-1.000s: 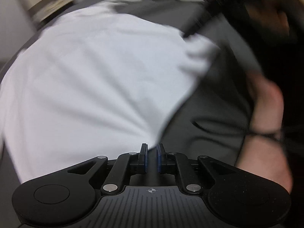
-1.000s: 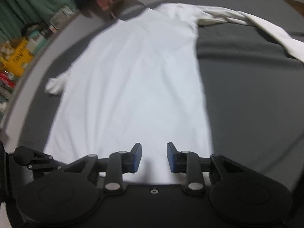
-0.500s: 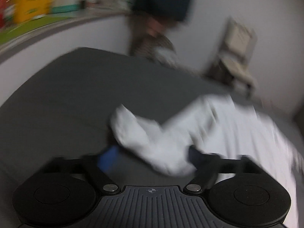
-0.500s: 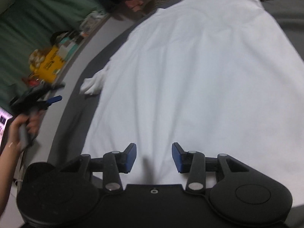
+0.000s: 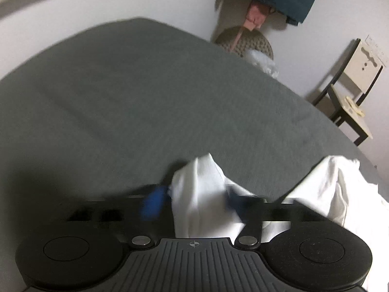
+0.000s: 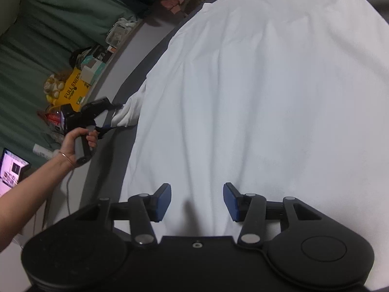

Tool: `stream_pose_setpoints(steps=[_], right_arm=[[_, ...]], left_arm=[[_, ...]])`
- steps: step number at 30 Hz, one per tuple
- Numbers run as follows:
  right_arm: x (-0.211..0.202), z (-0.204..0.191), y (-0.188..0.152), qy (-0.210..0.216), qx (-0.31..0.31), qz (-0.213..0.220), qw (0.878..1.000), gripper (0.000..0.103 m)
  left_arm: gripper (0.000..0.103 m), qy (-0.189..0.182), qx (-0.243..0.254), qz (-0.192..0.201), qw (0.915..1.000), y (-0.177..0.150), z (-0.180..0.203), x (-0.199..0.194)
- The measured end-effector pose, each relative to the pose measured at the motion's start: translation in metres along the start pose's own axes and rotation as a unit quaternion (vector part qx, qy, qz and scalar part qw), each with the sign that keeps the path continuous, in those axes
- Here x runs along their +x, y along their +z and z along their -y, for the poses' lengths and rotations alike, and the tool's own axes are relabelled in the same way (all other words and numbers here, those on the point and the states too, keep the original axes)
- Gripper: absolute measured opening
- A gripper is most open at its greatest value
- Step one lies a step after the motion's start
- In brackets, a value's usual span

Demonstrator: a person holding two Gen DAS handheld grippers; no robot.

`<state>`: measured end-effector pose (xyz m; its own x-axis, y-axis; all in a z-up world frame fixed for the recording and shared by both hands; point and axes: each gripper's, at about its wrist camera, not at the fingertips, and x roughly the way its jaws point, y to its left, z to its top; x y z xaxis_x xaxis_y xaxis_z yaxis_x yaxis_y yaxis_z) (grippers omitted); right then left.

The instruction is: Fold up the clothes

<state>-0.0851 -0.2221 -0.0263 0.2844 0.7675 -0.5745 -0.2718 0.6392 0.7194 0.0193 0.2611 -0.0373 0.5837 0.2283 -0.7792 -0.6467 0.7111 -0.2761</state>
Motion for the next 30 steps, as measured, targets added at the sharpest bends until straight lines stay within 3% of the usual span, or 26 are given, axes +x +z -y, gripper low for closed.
stream_pose_setpoints(steps=[2, 3, 9, 15, 18, 21, 25, 27, 30], right_arm=[[0.001, 0.0, -0.001, 0.0, 0.003, -0.001, 1.0, 0.048], [0.002, 0.001, -0.001, 0.0, 0.005, -0.002, 1.0, 0.048], [0.006, 0.002, -0.002, 0.001, 0.015, -0.005, 1.0, 0.048], [0.008, 0.001, -0.002, 0.002, 0.016, -0.009, 1.0, 0.049], [0.007, 0.001, -0.001, 0.004, 0.018, -0.009, 1.0, 0.049], [0.007, 0.002, -0.002, 0.007, 0.022, -0.011, 1.0, 0.05], [0.008, 0.003, -0.001, 0.013, 0.029, -0.014, 0.999, 0.052], [0.01, 0.003, 0.0, 0.015, 0.028, -0.015, 0.999, 0.054], [0.011, 0.003, 0.0, 0.015, 0.023, -0.017, 0.999, 0.055]], left_arm=[[0.014, -0.015, -0.003, 0.021, 0.9997, -0.007, -0.002, -0.007], [0.014, -0.022, -0.005, 0.032, 0.9992, -0.01, -0.004, -0.011], [0.014, 0.046, -0.016, 0.088, 0.9949, -0.037, -0.018, -0.044], [0.015, 0.115, -0.026, 0.144, 0.9826, -0.064, -0.031, -0.077], [0.015, 0.093, -0.085, 0.076, 0.9891, -0.074, -0.055, -0.061], [0.015, 0.047, -0.163, 0.084, 0.9819, -0.08, -0.075, -0.062], [0.015, -0.005, -0.176, 0.088, 0.9804, -0.084, -0.081, -0.067], [0.015, -0.011, -0.17, 0.088, 0.9815, -0.078, -0.084, -0.074], [0.016, -0.01, -0.169, 0.046, 0.9845, -0.069, -0.087, -0.075]])
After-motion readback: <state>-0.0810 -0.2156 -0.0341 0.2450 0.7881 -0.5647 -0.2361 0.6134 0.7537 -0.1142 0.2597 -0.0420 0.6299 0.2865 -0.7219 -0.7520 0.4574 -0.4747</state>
